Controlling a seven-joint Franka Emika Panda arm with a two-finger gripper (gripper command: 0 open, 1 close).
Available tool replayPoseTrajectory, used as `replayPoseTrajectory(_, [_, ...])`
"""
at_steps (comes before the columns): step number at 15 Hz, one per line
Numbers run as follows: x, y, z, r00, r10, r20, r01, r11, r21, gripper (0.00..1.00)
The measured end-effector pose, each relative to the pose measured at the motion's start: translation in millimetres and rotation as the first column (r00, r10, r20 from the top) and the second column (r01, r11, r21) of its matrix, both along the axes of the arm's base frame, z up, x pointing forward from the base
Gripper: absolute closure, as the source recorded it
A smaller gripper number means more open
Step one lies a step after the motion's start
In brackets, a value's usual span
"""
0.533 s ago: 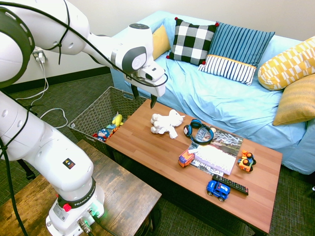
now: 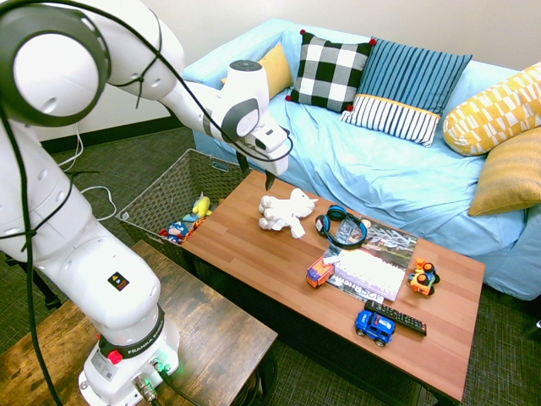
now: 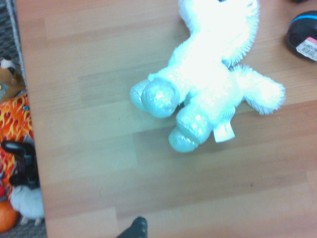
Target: Put the stuffed toy in the basket
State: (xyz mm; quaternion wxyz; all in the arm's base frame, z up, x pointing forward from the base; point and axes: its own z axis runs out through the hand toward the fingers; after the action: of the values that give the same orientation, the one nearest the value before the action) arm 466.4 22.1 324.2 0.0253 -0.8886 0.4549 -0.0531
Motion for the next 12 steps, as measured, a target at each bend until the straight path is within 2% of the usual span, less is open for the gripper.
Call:
replayPoseTrajectory(5, [60,-5,-52,0.997,-0.078,0.017,0.078,0.996,-0.03,0.0])
replayPoseTrajectory(12, [117,-11,-127,0.99,-0.14,-0.011,0.14,0.989,-0.055,0.0])
